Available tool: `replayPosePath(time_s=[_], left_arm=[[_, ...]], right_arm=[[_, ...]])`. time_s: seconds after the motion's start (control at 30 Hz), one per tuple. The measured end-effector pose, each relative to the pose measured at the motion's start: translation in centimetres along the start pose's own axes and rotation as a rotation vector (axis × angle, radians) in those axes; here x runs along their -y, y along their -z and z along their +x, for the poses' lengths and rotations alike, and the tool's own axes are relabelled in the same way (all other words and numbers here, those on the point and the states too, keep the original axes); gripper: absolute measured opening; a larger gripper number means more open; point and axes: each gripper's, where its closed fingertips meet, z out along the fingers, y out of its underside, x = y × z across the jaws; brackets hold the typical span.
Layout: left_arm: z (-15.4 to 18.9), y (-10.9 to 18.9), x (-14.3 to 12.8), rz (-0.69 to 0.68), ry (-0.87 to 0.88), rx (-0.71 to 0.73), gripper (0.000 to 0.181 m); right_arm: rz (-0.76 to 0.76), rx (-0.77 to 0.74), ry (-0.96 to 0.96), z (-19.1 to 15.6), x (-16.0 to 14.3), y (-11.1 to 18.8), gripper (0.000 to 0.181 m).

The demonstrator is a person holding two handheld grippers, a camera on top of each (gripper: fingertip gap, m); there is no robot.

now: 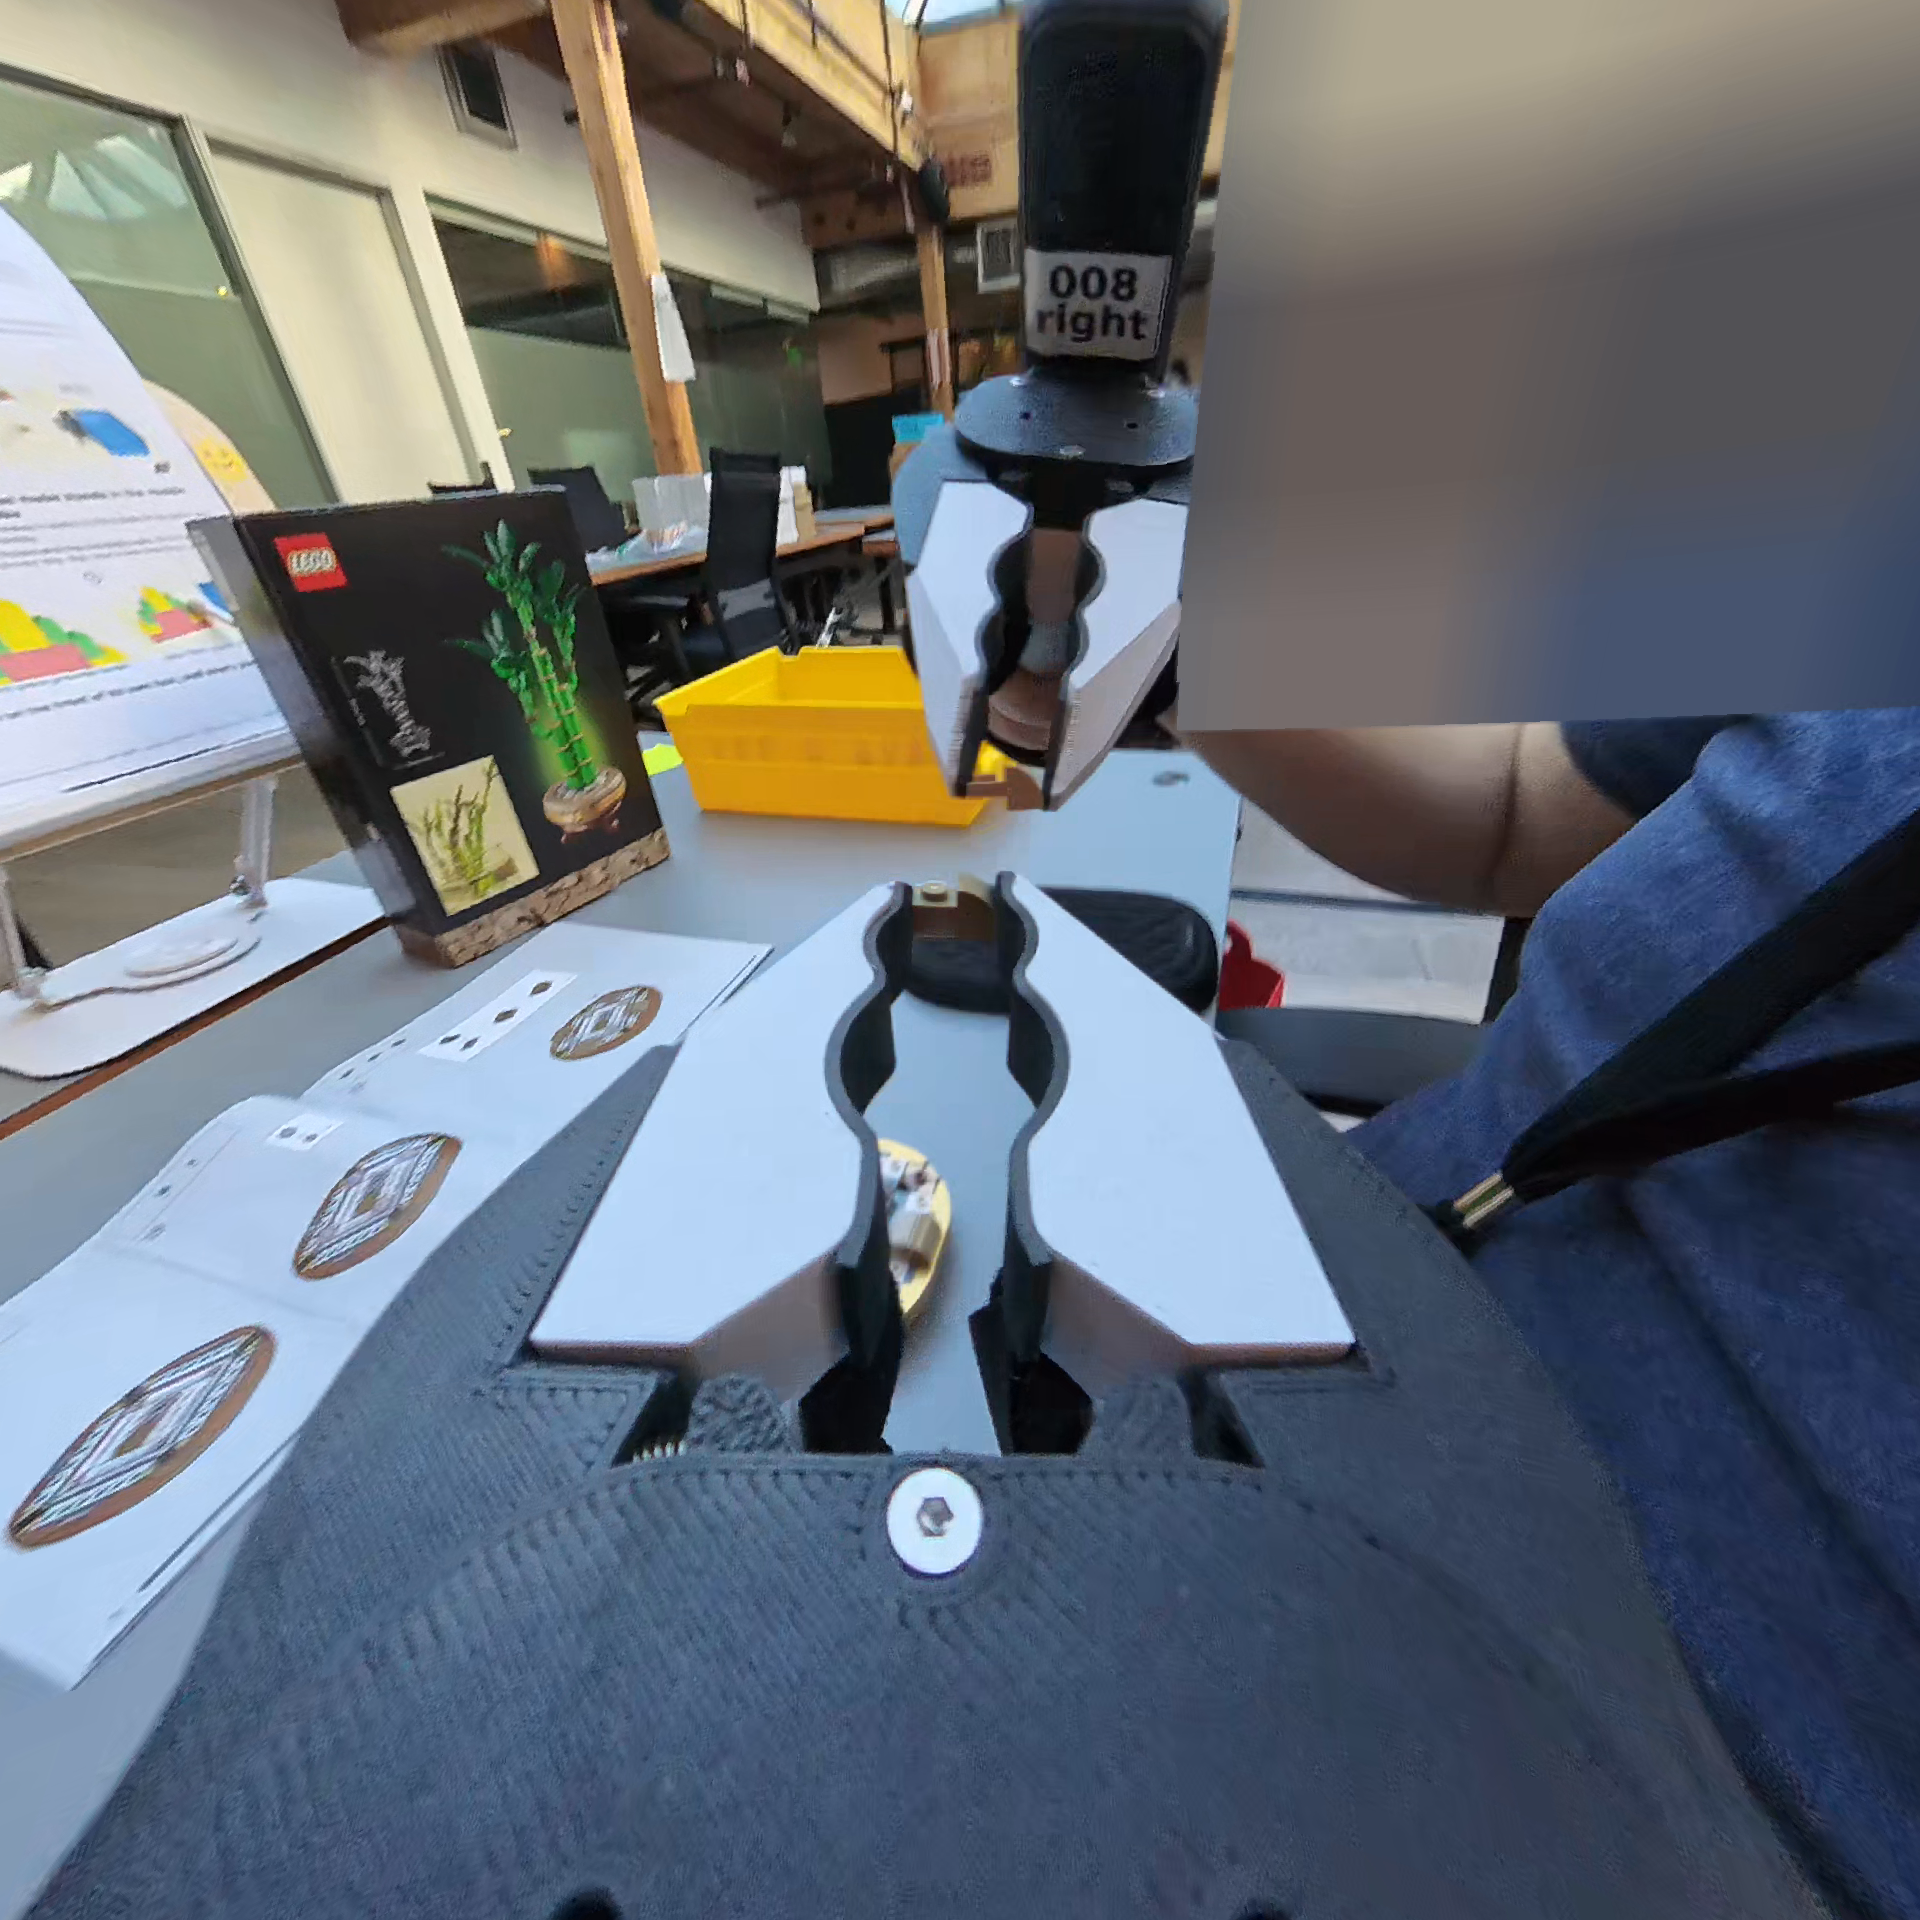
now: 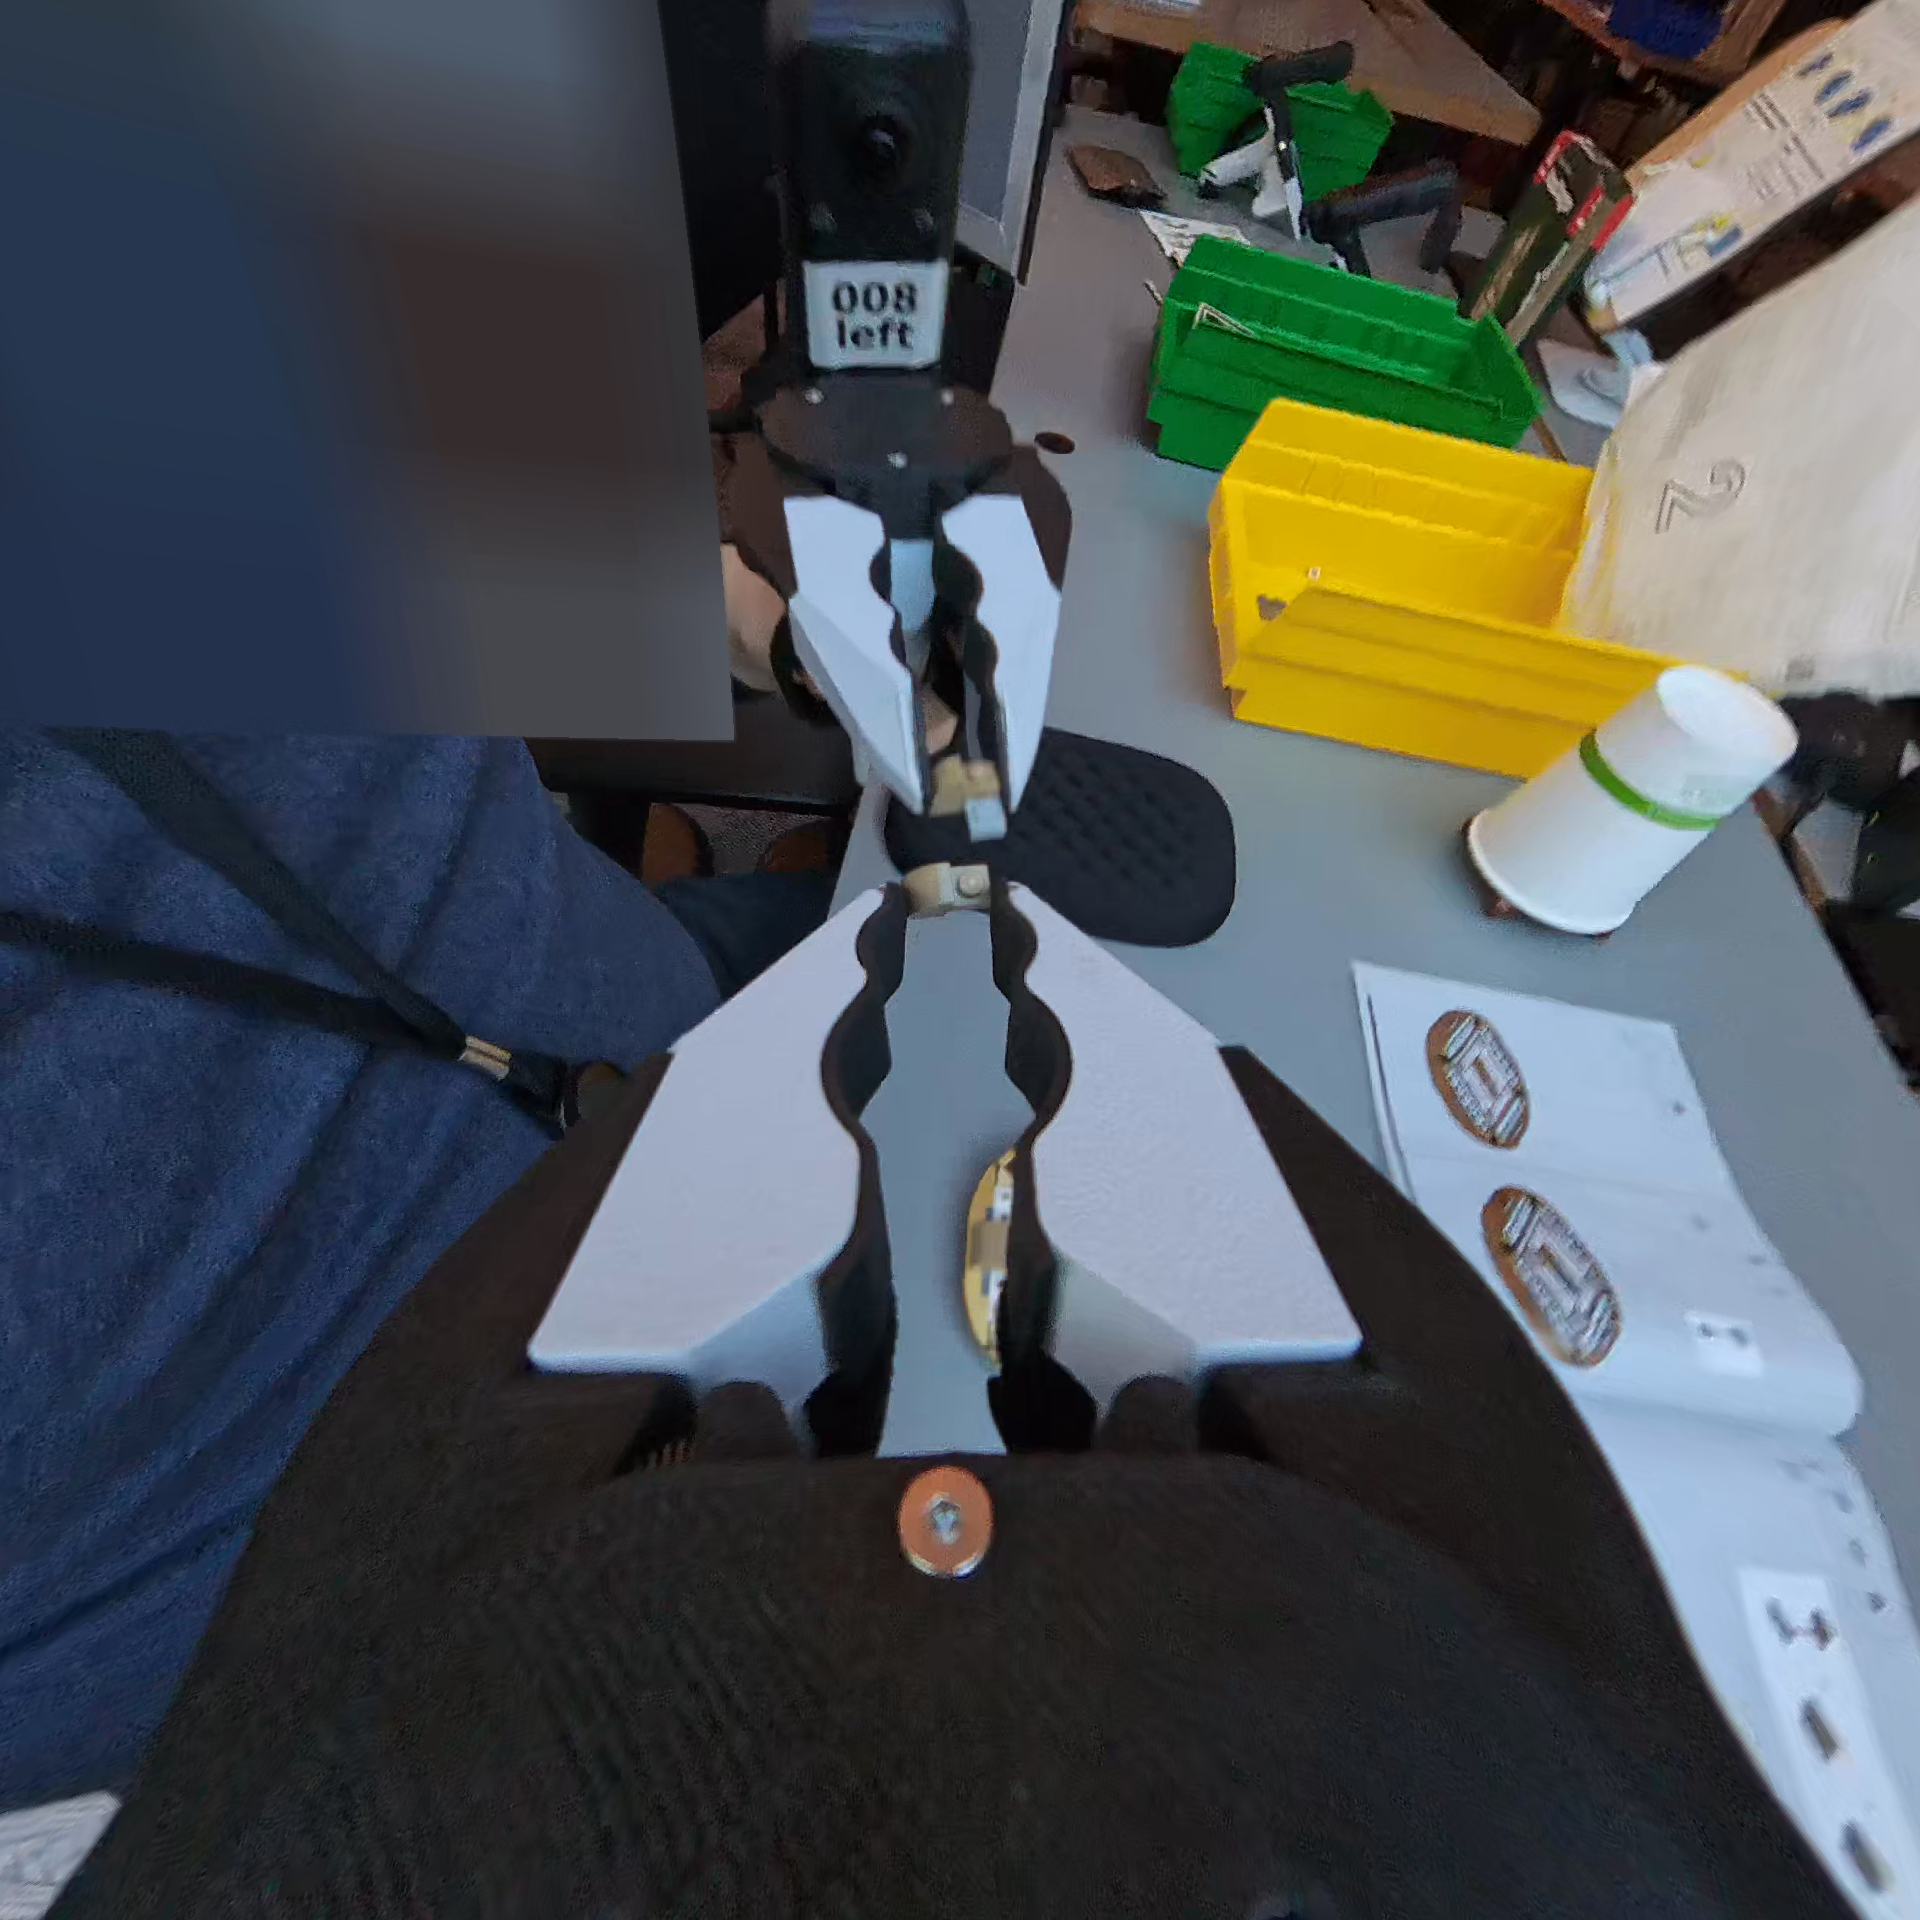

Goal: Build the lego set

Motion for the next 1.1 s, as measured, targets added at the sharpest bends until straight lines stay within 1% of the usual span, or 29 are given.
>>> replayPosePath(time_s=[0.07,0.17,0.23,0.5,0.73,0.93,1.1], left_arm=[[0.3,-0.1,0.9,0.068,0.037,-0.017,0.013],[0.4,0.1,1.9,0.149,0.059,-0.016,0.013],[0.5,0.3,2.4,0.173,0.054,-0.014,0.013],[0.0,1.3,4.0,0.256,0.008,0.046,0.014],[-0.5,3.2,6.1,0.409,0.001,0.129,0.013],[-0.4,4.6,7.1,0.464,-0.014,0.124,0.013],[-0.5,5.0,7.6,0.464,-0.023,0.127,0.013]], right_arm=[[-0.022,0.024,0.07,-0.2,1.7,-0.8,0.015],[-0.139,0.024,0.163,0.3,2.2,-1.6,0.016],[-0.195,0.035,0.207,0.3,2.6,-1.9,0.016],[-0.41,0.067,0.245,0.6,4.0,-2.6,0.015],[-0.503,0.072,0.238,0.7,6.0,-3.5,0.015],[-0.551,0.059,0.305,0.5,7.4,-4.4,0.015],[-0.611,0.063,0.34,0.4,7.7,-4.8,0.015]])
